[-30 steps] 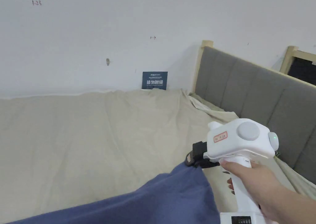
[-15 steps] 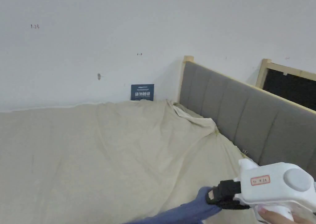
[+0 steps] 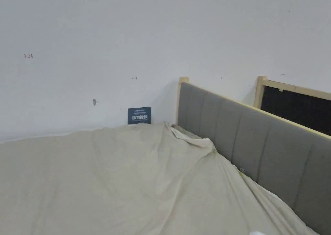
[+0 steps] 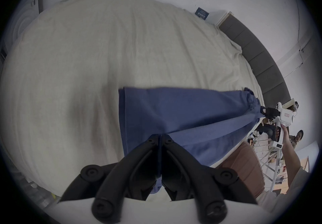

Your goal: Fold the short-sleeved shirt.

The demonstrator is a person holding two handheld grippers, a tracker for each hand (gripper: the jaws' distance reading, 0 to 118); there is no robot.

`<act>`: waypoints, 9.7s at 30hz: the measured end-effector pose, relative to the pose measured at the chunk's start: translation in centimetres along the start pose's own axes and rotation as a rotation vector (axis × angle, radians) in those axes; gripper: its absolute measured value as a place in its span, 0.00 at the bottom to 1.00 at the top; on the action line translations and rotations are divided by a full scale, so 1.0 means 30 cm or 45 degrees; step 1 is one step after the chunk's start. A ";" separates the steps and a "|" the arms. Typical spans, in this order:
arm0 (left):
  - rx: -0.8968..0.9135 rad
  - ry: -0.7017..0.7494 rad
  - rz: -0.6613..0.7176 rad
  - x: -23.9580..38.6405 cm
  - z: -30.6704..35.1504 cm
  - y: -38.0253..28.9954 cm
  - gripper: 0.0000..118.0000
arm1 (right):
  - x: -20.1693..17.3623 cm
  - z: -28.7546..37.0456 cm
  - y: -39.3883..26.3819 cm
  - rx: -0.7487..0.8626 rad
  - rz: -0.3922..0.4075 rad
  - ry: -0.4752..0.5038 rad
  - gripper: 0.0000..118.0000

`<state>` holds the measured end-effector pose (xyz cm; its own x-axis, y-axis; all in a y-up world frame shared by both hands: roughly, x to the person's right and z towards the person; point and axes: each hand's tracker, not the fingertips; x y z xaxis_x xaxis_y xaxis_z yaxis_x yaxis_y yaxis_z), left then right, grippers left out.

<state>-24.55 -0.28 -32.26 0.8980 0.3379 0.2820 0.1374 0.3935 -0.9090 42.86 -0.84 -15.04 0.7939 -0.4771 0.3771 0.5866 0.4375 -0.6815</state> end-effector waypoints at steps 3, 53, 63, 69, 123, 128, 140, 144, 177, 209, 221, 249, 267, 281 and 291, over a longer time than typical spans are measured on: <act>-0.017 0.011 0.017 -0.041 -0.042 -0.014 0.14 | 0.031 -0.048 -0.004 -0.003 -0.033 -0.033 0.10; 0.028 -0.549 0.545 -0.263 0.032 0.024 1.00 | -0.712 0.122 -0.295 0.417 0.516 0.257 0.00; -0.008 -0.962 0.650 -0.355 -0.217 0.024 1.00 | -0.766 0.078 -0.305 0.339 0.580 0.232 0.00; -0.056 -0.880 0.497 -0.310 -0.193 0.046 1.00 | -0.778 0.050 -0.301 0.303 0.584 0.240 0.00; -0.265 -0.309 -0.158 0.681 -0.154 0.318 0.86 | -0.479 0.148 -0.300 0.320 0.374 0.312 0.00; -0.188 -0.183 -0.035 0.524 -0.052 0.312 0.85 | -0.474 0.115 -0.300 0.300 0.338 0.347 0.00; -0.273 -0.011 -0.151 0.471 -0.259 0.192 0.00 | -0.509 0.081 -0.326 0.240 0.367 0.369 0.00; -0.283 0.026 -0.219 0.513 -0.310 0.182 0.00 | -0.510 0.082 -0.324 0.232 0.372 0.356 0.00; -0.103 -0.529 0.246 0.145 -0.066 0.055 1.00 | -0.525 0.111 -0.297 0.229 0.364 0.319 0.00; -0.070 -0.540 0.177 0.132 -0.134 0.139 0.08 | -0.610 0.101 -0.287 0.164 0.397 0.300 0.00; -0.049 0.260 -0.060 0.259 0.124 0.150 0.08 | -0.635 0.081 -0.279 0.185 0.400 0.368 0.00; -0.124 -0.359 -0.140 0.771 -0.127 0.212 0.86 | -0.391 0.178 -0.275 0.256 0.198 0.350 0.00; -0.371 -0.208 -0.326 1.060 -0.502 0.113 0.00 | -0.379 0.164 -0.277 0.222 0.163 0.371 0.00; 0.430 -0.472 -0.294 0.838 0.067 0.064 0.00 | -0.459 0.303 -0.234 0.319 0.127 0.532 0.00; 1.325 0.145 -0.242 0.611 0.561 -0.227 0.00 | -0.751 0.557 -0.320 0.911 0.603 0.443 0.00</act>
<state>-16.07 17.62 -15.75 0.9405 0.1331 0.3126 -0.0972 0.9870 -0.1278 22.02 18.45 -6.52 0.9512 -0.2795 -0.1309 0.2642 0.9566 -0.1228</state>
